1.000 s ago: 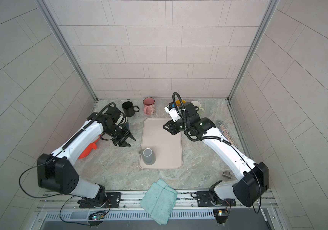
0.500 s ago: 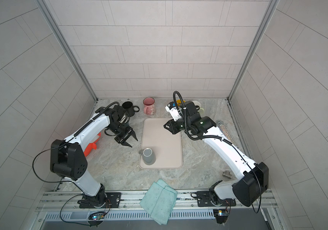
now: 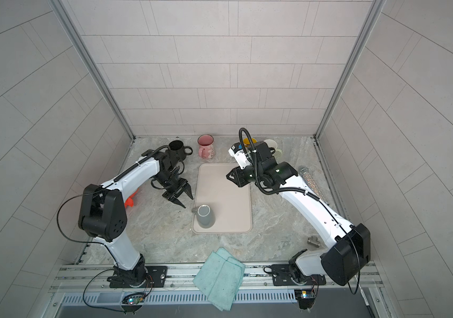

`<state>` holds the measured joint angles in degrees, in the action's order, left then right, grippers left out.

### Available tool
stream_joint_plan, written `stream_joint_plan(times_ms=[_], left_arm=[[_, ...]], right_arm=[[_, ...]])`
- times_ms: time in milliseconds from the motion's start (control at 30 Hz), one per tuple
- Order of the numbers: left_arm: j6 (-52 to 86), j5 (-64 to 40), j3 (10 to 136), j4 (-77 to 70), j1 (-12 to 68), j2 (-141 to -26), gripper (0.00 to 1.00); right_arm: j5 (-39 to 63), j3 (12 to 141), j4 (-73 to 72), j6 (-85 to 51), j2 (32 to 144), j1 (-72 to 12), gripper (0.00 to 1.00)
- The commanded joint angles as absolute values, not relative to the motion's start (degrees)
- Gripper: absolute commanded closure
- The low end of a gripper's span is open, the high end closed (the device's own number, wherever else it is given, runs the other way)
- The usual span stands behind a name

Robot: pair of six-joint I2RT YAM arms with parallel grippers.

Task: Turn the mug right side up
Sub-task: Pick up the mug from the tray.

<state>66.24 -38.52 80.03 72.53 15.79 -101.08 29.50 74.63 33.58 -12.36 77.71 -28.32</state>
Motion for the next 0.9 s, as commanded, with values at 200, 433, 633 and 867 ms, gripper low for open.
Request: stream_joint_plan(times_ms=[200, 433, 633, 867], left_arm=[[74.6, -36.0, 78.9, 72.4, 19.0, -102.2, 0.48], [81.3, -32.7, 75.9, 69.5, 20.4, -100.1, 0.48], [84.7, -32.7, 73.7, 65.0, 20.9, -99.3, 0.48], [85.2, -33.2, 73.9, 64.2, 21.8, -101.4, 0.48]], right_arm=[[30.8, 72.9, 31.8, -12.8, 76.3, -26.9, 0.74], [32.0, 71.6, 31.5, -12.6, 75.2, -25.5, 0.74], [32.7, 70.9, 31.3, -12.6, 74.8, -24.8, 0.74], [32.9, 70.6, 31.2, -12.8, 74.6, -24.5, 0.74]])
